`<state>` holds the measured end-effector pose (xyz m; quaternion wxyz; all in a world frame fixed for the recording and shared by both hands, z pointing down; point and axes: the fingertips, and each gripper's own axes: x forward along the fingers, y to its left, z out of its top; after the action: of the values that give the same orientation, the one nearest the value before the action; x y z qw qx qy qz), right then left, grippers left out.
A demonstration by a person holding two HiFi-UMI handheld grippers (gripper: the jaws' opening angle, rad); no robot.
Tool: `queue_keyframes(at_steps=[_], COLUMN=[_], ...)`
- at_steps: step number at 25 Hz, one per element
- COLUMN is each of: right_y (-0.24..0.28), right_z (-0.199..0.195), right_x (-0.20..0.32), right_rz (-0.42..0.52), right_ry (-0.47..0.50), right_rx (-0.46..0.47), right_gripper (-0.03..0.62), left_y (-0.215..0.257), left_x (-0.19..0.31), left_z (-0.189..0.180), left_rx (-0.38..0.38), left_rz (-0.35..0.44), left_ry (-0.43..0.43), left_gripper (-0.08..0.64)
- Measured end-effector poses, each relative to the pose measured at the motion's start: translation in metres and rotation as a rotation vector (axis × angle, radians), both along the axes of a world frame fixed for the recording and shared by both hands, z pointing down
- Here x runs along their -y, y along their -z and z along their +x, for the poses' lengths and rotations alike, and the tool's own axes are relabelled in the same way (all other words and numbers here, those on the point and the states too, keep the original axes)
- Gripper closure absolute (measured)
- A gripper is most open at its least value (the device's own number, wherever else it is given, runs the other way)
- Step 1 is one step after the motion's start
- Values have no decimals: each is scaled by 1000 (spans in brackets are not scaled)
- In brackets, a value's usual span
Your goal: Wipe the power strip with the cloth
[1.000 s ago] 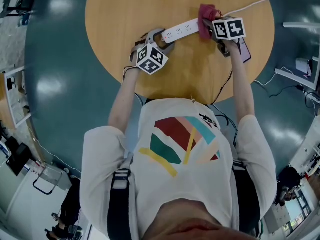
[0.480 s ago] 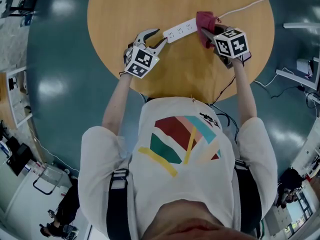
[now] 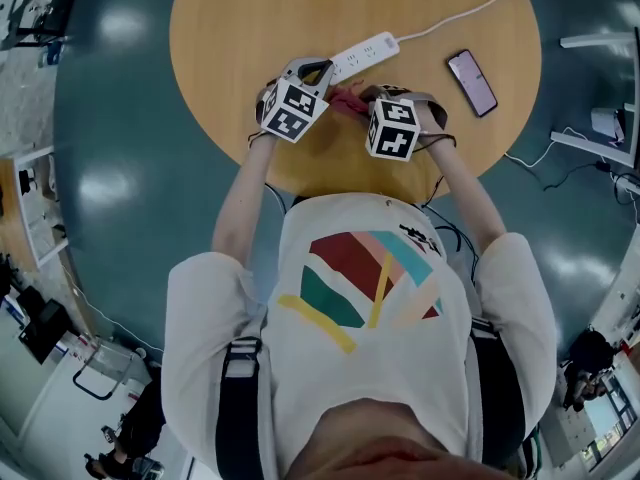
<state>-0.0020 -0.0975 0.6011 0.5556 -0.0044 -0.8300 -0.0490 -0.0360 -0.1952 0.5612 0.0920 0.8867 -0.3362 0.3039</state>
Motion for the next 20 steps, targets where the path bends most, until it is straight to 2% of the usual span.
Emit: queue_keyframes(at_steps=[8,14,20], right_y=[-6,-10,-10], right_z=[-29,-28,-18], right_x=[24,40,49], right_rz=[43,123,143], right_ry=[-55,-94,-124], right_rx=[19,7,4], right_gripper=[552,552,552], left_y=[-13,-18,-21], left_x=[-5,-3,-8], left_z=[-2,3,5], left_rx=[43,62,81], left_rz=[-43,-35,-21], left_ry=[-31,-43,-83], left_gripper=[518,518,518])
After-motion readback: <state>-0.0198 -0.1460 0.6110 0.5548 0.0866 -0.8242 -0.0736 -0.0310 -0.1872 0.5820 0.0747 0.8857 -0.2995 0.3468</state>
